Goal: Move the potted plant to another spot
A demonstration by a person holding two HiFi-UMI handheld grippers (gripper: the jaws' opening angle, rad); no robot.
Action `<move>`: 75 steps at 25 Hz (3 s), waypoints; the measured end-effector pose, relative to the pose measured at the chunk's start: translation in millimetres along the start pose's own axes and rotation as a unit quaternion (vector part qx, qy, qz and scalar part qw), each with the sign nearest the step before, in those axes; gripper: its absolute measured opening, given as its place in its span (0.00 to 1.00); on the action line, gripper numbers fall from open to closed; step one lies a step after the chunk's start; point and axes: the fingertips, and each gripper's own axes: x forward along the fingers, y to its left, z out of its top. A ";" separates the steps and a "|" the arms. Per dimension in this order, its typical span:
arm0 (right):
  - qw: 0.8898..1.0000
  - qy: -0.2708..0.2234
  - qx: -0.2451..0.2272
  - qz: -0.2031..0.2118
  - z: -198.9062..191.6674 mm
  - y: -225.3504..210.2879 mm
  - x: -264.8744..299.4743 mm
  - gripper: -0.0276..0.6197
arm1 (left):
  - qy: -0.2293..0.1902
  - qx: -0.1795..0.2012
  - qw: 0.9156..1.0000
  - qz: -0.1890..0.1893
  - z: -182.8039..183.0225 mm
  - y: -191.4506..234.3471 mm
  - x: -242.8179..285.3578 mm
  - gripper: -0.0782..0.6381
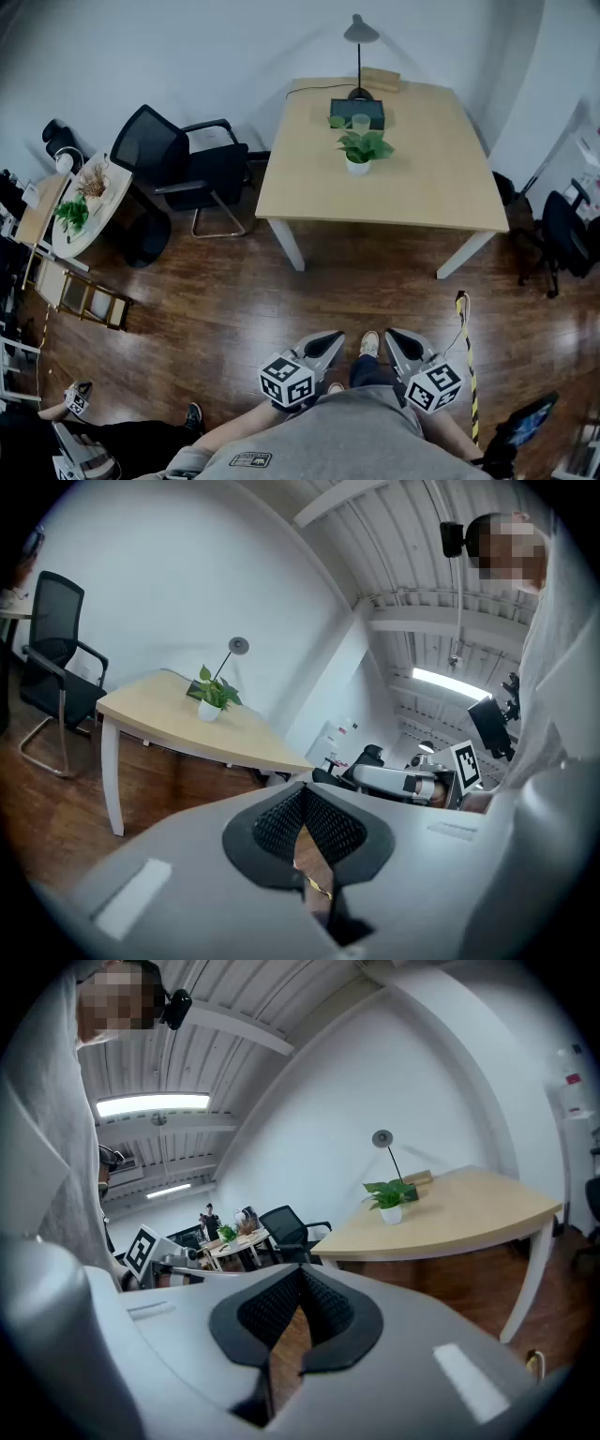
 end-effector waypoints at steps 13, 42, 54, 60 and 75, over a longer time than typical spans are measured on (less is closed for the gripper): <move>0.999 -0.004 -0.029 0.035 84.4 -112.6 60.9 0.05 | -0.025 0.007 0.999 0.032 83.6 47.4 119.1 0.10; 0.994 0.045 -0.093 -0.020 152.5 -248.8 274.4 0.05 | 0.013 0.013 1.000 0.018 205.1 255.9 238.6 0.10; 0.992 0.088 -0.092 -0.023 140.0 -290.6 313.6 0.05 | 0.041 -0.005 0.998 0.042 197.1 300.6 269.2 0.10; 0.987 0.121 -0.103 -0.026 113.8 -318.8 331.0 0.05 | 0.071 -0.003 0.996 0.048 182.2 317.9 290.9 0.10; 0.972 0.163 -0.171 -0.015 65.4 -353.7 408.2 0.67 | 0.122 -0.023 0.990 0.064 152.6 348.6 312.4 0.10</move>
